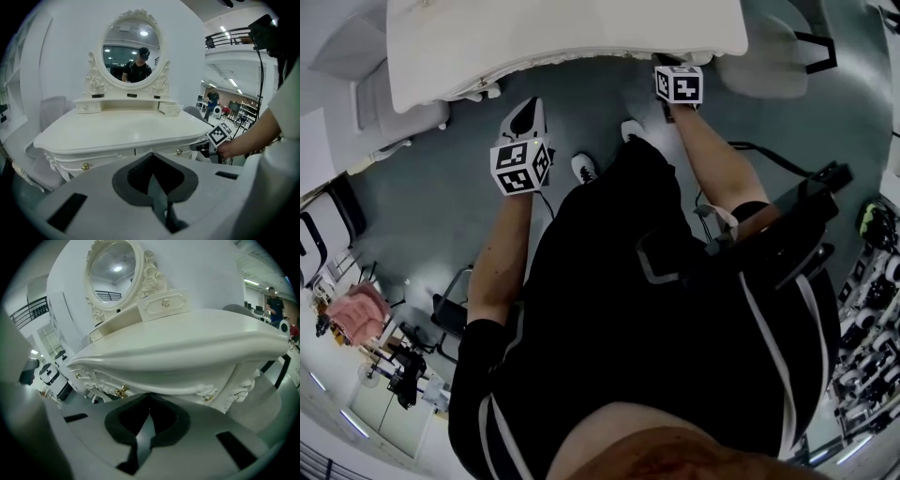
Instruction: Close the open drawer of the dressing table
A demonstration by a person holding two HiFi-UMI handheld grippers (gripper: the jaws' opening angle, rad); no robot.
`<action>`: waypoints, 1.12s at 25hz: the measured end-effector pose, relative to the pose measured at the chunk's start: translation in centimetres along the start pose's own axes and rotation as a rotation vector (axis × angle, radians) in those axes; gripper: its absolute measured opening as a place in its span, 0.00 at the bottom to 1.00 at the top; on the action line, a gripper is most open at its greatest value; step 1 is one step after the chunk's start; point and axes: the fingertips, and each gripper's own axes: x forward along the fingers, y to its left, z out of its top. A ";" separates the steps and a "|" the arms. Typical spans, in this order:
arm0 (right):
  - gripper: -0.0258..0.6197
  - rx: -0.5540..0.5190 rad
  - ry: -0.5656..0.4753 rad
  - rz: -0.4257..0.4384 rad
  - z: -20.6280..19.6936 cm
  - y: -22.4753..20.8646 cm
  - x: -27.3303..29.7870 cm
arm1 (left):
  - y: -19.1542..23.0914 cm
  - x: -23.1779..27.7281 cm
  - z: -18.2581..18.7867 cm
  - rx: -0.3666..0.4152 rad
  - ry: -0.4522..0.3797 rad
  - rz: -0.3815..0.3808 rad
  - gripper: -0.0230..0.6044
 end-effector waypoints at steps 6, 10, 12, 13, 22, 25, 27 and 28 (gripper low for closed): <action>0.05 0.008 -0.008 0.018 -0.1 0.3 0.5 | 0.3 0.0 0.6 -0.002 -0.007 0.006 0.04; 0.05 -0.006 0.002 0.025 -0.3 0.5 0.6 | 0.5 -0.1 1.3 -0.004 -0.019 0.009 0.04; 0.05 -0.029 -0.001 0.015 -0.1 0.5 0.6 | 0.7 -0.4 1.9 -0.003 -0.031 0.020 0.04; 0.05 -0.037 -0.007 0.012 0.0 0.5 0.4 | 0.7 -0.7 2.2 -0.005 -0.038 0.015 0.04; 0.05 -0.039 -0.036 0.021 0.9 2.5 -3.3 | -0.4 -2.8 4.4 0.044 -0.087 -0.091 0.04; 0.05 -0.028 -0.046 0.032 1.2 3.6 -5.1 | -1.0 -3.8 4.8 0.066 -0.102 -0.136 0.04; 0.05 -0.039 -0.062 0.049 1.9 4.4 -6.5 | -1.5 -4.3 5.2 0.083 -0.113 -0.157 0.04; 0.05 -0.047 -0.070 0.050 2.3 4.7 -7.4 | -1.8 -4.6 5.3 0.090 -0.116 -0.163 0.04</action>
